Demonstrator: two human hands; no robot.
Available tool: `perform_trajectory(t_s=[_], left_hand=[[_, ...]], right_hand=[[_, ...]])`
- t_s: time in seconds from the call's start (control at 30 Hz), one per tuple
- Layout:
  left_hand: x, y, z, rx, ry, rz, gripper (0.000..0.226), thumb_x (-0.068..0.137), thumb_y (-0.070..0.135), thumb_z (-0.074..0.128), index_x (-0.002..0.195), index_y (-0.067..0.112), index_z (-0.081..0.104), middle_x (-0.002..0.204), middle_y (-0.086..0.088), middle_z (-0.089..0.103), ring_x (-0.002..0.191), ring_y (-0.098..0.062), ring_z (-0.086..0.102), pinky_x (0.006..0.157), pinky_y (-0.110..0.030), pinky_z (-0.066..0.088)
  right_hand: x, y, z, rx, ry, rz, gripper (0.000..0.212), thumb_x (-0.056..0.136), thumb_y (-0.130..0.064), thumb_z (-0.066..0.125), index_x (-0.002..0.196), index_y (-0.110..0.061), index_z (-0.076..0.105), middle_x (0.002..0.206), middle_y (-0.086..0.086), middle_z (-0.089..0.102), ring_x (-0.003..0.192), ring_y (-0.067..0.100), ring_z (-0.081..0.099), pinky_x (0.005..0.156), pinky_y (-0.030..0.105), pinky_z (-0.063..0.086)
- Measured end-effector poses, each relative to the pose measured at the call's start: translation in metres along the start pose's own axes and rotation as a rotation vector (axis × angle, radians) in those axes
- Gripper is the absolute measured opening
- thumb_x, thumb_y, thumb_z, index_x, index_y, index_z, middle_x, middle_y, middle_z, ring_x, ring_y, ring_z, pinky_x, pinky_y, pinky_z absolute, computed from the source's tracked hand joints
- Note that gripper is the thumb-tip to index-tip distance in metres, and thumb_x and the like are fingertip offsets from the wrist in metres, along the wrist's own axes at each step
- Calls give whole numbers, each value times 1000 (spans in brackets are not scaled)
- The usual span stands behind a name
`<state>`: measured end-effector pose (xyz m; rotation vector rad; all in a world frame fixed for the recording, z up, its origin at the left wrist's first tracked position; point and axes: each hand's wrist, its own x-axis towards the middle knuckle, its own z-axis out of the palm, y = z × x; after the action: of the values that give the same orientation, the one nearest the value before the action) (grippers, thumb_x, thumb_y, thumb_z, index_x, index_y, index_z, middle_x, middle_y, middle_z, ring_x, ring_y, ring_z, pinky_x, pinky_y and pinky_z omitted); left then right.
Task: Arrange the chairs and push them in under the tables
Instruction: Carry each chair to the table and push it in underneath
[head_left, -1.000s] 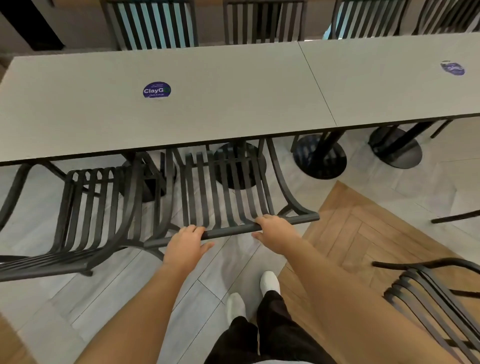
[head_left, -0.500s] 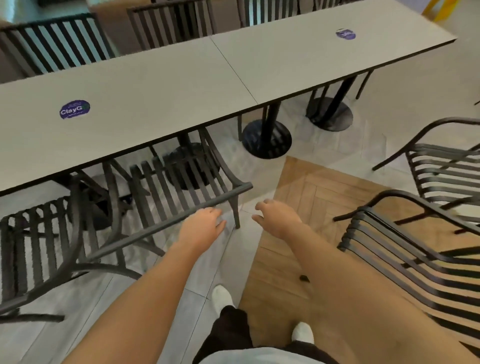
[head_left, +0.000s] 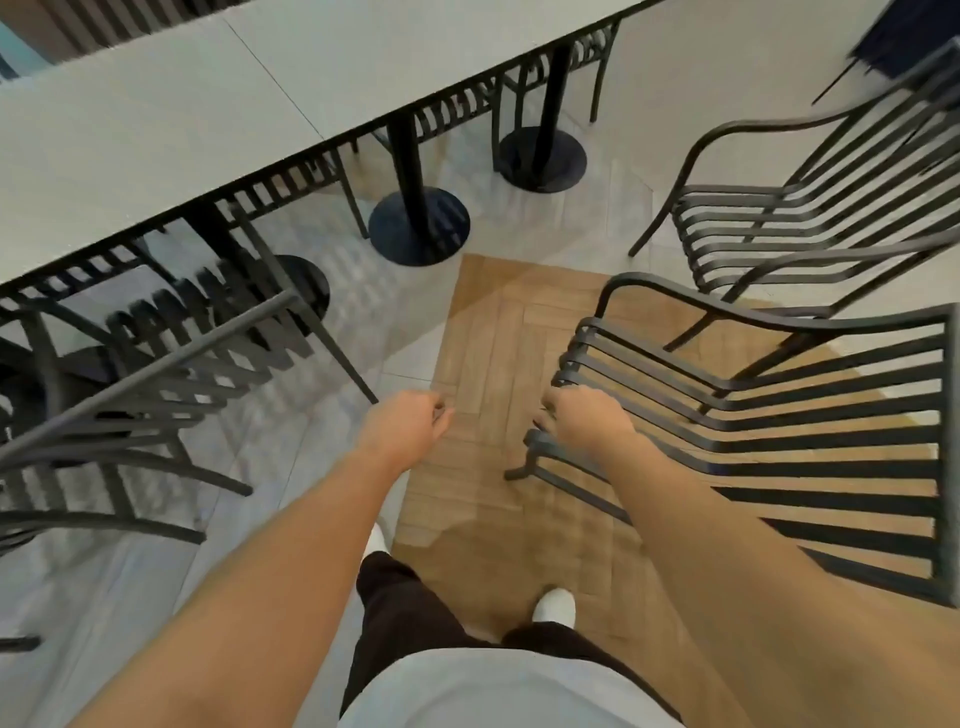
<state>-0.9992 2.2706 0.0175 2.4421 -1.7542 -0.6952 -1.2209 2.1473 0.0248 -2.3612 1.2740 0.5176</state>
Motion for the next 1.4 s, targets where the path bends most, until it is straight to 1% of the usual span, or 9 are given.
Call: perform_trajectory(t_s=[0.1, 0.27, 0.37, 0.6, 0.83, 0.93, 1.1, 1.23, 1.4], left_hand=[[-1, 63, 25, 22, -54, 32, 34, 107, 40, 47, 95, 15, 67, 84, 1, 68, 70, -15, 57, 51, -25, 34], [8, 147, 55, -21, -143, 145, 29, 104, 46, 51, 91, 25, 66, 79, 5, 66, 72, -14, 64, 71, -39, 59], [22, 196, 59, 43, -208, 252, 27, 105, 48, 48, 103, 28, 66, 88, 7, 68, 78, -10, 65, 78, -37, 60], [71, 296, 77, 169, -303, 505, 35, 106, 48, 45, 110, 22, 67, 95, 5, 68, 82, -14, 64, 77, -32, 57], [90, 374, 84, 221, -334, 650, 37, 106, 49, 44, 117, 22, 67, 103, -1, 70, 94, -21, 66, 86, -41, 58], [94, 397, 95, 177, -354, 642, 38, 106, 48, 44, 119, 21, 67, 103, -1, 71, 94, -21, 67, 88, -44, 58], [92, 429, 129, 78, -341, 540, 33, 106, 48, 46, 118, 25, 66, 96, 5, 68, 85, -11, 65, 82, -34, 58], [66, 460, 163, 36, -291, 380, 32, 106, 47, 46, 116, 24, 65, 98, 4, 68, 86, -12, 64, 80, -32, 55], [3, 497, 211, -69, -222, 132, 32, 106, 45, 48, 121, 24, 67, 103, 2, 71, 92, -15, 67, 90, -37, 58]], right_hand=[[-30, 61, 8, 42, 8, 93, 36, 101, -49, 44, 117, -22, 62, 106, 3, 68, 94, 25, 64, 82, 44, 56], [-75, 145, 20, 108, 66, 260, 32, 103, -48, 46, 116, -24, 63, 96, -1, 66, 87, 20, 64, 78, 37, 57], [-96, 183, 22, 160, 116, 367, 33, 103, -48, 47, 114, -23, 64, 93, -3, 65, 84, 18, 63, 74, 34, 55], [-154, 266, 2, 275, 209, 569, 36, 105, -47, 42, 122, -22, 63, 107, 1, 67, 99, 21, 63, 87, 43, 57], [-188, 345, 0, 308, 365, 724, 37, 106, -46, 40, 115, -19, 65, 104, 3, 66, 94, 23, 61, 83, 43, 54], [-195, 379, 8, 364, 436, 747, 38, 106, -46, 41, 118, -18, 64, 106, 3, 65, 96, 22, 61, 85, 43, 55], [-201, 444, 13, 324, 360, 706, 43, 105, -52, 38, 127, -21, 60, 107, 3, 66, 95, 22, 61, 83, 42, 57], [-206, 497, 9, 230, 318, 536, 45, 106, -51, 38, 132, -20, 59, 113, 3, 65, 97, 22, 62, 77, 32, 51], [-220, 552, 1, 162, 239, 276, 49, 107, -51, 34, 132, -20, 61, 125, 5, 65, 109, 27, 62, 87, 38, 50]])
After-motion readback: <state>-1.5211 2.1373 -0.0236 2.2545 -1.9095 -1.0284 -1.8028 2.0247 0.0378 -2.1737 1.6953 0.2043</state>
